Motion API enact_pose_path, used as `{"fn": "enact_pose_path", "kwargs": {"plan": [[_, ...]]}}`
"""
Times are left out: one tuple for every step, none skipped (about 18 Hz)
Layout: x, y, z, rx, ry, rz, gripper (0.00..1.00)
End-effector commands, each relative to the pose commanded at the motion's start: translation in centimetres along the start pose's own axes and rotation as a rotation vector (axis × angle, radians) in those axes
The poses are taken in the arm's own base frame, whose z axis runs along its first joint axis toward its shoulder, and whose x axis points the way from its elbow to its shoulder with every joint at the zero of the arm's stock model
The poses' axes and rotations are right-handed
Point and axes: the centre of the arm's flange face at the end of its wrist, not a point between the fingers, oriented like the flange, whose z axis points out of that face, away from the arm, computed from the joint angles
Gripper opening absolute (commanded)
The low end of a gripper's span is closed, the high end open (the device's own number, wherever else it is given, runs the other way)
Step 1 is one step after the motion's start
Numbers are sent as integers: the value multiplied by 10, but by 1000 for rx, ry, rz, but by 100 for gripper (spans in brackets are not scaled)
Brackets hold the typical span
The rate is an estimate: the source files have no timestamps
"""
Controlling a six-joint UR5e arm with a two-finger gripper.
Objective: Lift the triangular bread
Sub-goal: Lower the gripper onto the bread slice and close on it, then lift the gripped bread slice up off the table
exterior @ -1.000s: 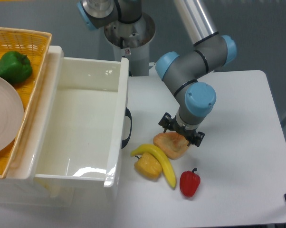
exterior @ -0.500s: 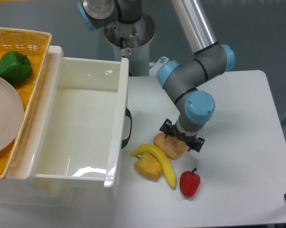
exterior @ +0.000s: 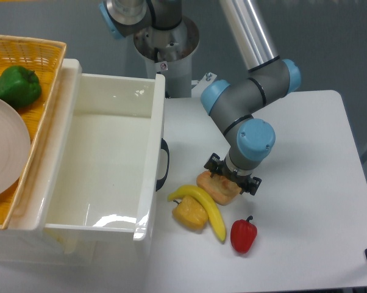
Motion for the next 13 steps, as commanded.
{"fn": "enact_pose_path", "kwargs": {"plan": [[0,0,-2,1,-3,0,63],[-1,0,-3,1,-5,-1,55],[-1,-1,-4,2,-6,-1,46],[-2,-1,-4,0,-7,-4,37],[-2,-1,-5,1,-8,-12,24],[-2,-1,-5,0,-7,-21,11],[-3,-1,-6,1,-8,-27,1],[-3,-2,-7,1,-8,-29,0],[-4,0,-7,1,-8,-32,0],[-5,0,-9,3,-11,-33,0],[-7,0,-12,4,-14,-34,0],[-9,0,-18,4,-16,-36,0],[-11,0,-23,-1,-5,-37,0]]}}
